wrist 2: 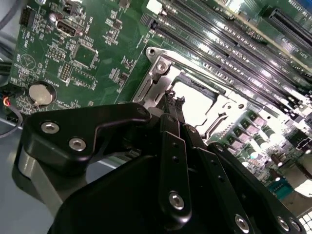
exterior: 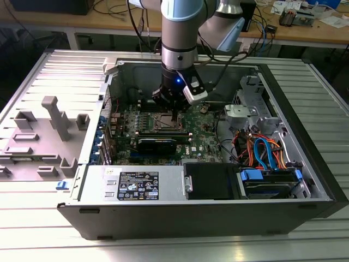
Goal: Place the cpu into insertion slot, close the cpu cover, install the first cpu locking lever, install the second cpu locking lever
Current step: 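Install the second cpu locking lever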
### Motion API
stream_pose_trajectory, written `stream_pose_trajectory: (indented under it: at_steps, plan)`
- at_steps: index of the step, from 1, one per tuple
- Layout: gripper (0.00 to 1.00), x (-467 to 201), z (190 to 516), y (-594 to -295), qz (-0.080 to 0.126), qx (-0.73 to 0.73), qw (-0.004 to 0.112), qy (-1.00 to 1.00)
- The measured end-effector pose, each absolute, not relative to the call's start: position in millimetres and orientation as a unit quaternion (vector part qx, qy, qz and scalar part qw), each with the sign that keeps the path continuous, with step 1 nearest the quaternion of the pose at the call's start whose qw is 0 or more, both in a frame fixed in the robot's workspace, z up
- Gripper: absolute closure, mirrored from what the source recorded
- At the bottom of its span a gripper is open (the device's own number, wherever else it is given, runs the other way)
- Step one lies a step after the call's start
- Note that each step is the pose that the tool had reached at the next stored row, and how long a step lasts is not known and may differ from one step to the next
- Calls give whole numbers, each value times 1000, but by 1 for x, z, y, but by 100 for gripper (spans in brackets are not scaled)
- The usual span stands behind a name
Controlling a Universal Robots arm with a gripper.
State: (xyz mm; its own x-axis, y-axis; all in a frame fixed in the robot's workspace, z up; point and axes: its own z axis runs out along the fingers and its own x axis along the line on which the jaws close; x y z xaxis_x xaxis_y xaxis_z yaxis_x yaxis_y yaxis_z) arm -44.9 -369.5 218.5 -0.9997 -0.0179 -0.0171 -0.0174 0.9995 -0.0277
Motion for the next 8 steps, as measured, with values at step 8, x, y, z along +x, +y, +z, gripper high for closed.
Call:
stream_pose_trajectory:
  at_steps: [8]
  plan:
    - [89, -45, 226, -370, -14, -9, 9, 1000]
